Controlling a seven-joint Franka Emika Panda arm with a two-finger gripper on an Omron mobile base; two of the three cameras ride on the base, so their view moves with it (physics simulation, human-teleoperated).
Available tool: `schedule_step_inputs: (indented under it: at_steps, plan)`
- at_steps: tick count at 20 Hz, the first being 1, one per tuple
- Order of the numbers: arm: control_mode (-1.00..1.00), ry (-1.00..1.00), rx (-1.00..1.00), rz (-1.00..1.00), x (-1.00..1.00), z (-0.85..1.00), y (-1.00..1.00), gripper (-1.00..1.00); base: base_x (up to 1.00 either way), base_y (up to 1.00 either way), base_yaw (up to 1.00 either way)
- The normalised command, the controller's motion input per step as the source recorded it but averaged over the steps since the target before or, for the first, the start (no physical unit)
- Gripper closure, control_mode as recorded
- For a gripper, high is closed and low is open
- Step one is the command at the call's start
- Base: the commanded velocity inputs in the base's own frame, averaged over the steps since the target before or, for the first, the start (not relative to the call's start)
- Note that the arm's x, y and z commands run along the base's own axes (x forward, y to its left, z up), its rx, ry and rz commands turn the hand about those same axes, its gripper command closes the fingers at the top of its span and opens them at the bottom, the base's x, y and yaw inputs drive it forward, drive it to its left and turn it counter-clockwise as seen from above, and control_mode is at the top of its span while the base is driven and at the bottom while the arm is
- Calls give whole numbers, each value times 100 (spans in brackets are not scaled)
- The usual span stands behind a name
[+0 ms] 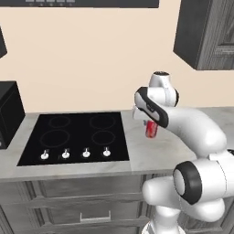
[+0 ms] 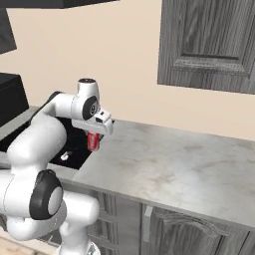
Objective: Four empty soda cans are scattered around the kitchen. Gather all the cans and cluster them next to the stove for recycling.
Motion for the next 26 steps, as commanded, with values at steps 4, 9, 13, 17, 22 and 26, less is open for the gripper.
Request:
schedule_step_inputs:
  at_steps: [4,9,13,17,22,26]
  plan:
    - [-100,0,0,2,37,-48,2,100,0,0,0]
    - [-100,0,0,3,41,-32,4,100,0,0,0]
    - [-100,0,0,2,31,-12,0,100,0,0,0]
    - [-100,0,0,1,32,-14,7,100,0,0,0]
    - [-100,0,0,0,35,-17,18,100,0,0,0]
    - [-100,0,0,0,27,-17,5,100,0,0,0]
